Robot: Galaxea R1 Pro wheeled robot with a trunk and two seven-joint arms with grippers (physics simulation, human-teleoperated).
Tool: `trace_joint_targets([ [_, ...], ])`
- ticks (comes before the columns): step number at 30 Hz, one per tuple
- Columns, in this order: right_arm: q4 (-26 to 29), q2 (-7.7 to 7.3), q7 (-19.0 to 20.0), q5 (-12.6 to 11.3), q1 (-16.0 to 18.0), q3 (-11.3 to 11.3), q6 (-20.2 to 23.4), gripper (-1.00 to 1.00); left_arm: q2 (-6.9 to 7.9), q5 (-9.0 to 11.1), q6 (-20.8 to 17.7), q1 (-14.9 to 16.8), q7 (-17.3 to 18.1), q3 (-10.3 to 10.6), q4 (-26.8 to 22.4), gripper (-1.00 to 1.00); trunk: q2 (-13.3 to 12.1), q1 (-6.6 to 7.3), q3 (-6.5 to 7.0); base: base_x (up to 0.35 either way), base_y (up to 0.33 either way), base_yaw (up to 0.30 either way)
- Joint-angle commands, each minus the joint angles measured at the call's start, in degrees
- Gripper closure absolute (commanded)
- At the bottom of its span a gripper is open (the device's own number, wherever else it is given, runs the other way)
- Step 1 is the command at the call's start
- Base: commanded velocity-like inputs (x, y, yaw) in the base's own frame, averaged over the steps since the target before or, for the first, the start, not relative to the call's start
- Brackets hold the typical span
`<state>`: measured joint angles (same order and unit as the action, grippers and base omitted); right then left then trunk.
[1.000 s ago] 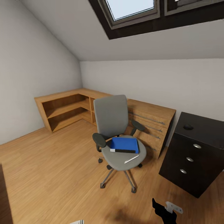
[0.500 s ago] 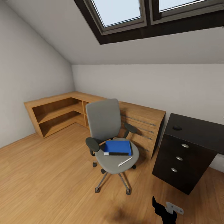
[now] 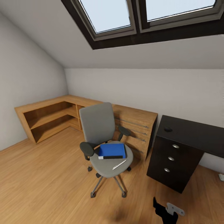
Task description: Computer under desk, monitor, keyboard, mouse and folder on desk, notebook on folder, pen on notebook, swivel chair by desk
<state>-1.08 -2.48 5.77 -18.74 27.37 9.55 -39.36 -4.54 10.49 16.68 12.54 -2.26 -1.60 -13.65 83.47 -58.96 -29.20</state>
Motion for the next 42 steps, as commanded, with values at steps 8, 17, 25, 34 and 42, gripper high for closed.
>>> trace_joint_targets([
  [8,-0.07,-0.12,0.4,-0.24,0.04,0.53,-0.15,-1.0,-0.06,0.07,0.43,0.03,-0.02,-0.01,0.11,-1.0,-3.19,1.77,1.76,0.0,0.0,-0.087],
  [17,-0.06,-0.19,0.46,-0.09,-0.11,0.55,-0.07,-1.0,-0.05,0.02,0.49,0.03,-0.02,0.02,0.11,-1.0,-6.8,3.74,3.41,0.0,0.0,-0.006],
  [25,-0.1,0.45,0.39,-0.34,-0.12,0.6,-0.02,-1.0,-0.1,0.05,0.52,0.03,-0.02,0.01,0.12,-1.0,-9.21,5.06,4.49,0.0,0.0,-0.024],
  [34,-0.06,0.95,0.38,-0.42,-0.12,0.71,-0.1,-1.0,-0.11,-0.02,0.76,0.03,-0.02,0.02,0.12,-1.0,-9.21,5.06,4.64,0.0,0.0,-0.213],
  [42,-0.06,0.91,0.38,-0.42,-0.12,0.73,-0.08,-1.0,-0.11,-0.03,0.8,0.03,-0.02,0.02,0.12,-1.0,-9.21,5.06,4.73,0.0,0.0,-0.263],
])
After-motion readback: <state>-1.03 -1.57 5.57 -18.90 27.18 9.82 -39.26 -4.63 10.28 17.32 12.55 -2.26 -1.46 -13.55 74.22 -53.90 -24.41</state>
